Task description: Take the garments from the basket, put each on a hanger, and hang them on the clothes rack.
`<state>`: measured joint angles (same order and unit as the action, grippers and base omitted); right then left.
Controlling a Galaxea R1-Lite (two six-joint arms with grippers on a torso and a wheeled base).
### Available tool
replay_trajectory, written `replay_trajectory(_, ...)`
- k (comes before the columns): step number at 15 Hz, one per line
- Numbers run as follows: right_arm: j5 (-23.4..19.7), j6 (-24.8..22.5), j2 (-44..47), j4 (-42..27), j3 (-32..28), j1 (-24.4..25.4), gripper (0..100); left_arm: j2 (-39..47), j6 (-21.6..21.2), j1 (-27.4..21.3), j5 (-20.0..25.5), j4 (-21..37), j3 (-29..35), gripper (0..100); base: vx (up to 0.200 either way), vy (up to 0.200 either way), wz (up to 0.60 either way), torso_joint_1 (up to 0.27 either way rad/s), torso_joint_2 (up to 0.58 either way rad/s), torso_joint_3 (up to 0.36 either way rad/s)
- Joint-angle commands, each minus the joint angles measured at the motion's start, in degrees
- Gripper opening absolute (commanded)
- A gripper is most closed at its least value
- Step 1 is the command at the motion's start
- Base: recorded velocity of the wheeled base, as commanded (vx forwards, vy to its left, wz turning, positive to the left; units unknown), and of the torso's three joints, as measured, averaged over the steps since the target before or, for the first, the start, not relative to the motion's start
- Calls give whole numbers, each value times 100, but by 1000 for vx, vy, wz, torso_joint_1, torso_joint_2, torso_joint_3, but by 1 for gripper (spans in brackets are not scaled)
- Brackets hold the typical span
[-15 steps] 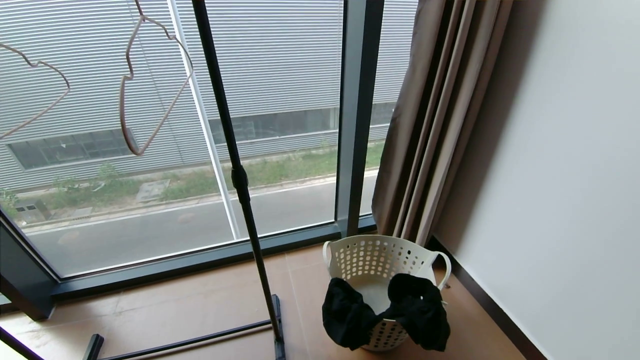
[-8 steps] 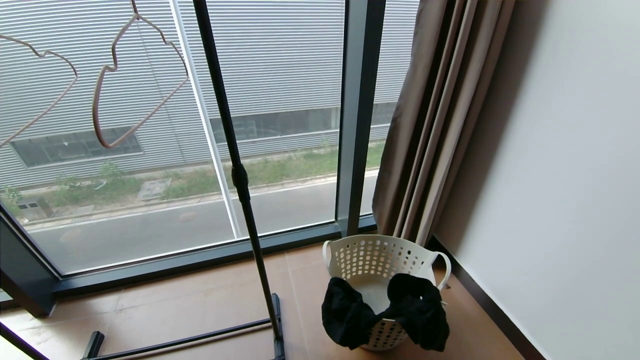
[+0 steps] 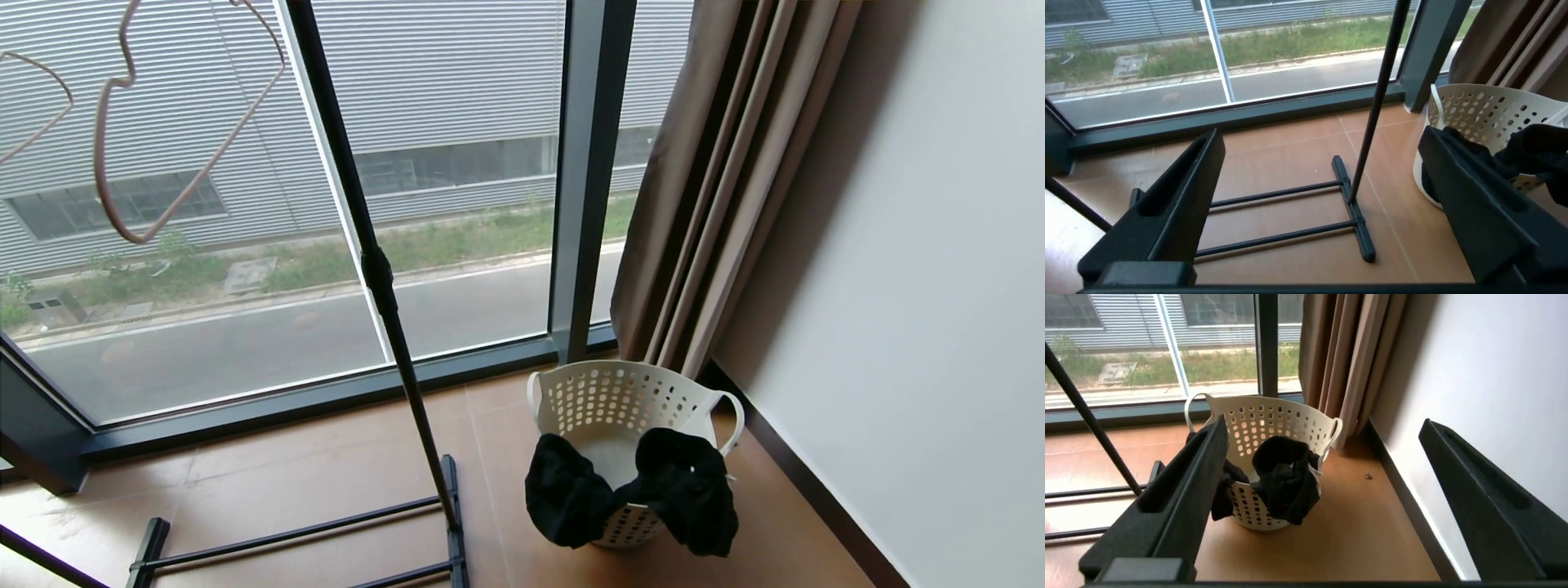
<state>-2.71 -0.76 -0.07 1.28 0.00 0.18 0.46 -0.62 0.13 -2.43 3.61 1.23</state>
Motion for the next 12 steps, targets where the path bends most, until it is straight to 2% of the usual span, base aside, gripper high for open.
replay_trajectory(1,-11,-4,7,4,0,-1,100,6,1,4,-4,0,0,100,0,0,0,2,7,-198)
replay_trajectory(6,-2,23,7,4,0,8,100,6,1,-5,-4,0,0,100,0,0,0,-1,1,-193)
replay_trajectory(12,-2,5,7,4,0,-1,100,6,-8,-5,5,8,0,100,0,0,0,4,2,-99)
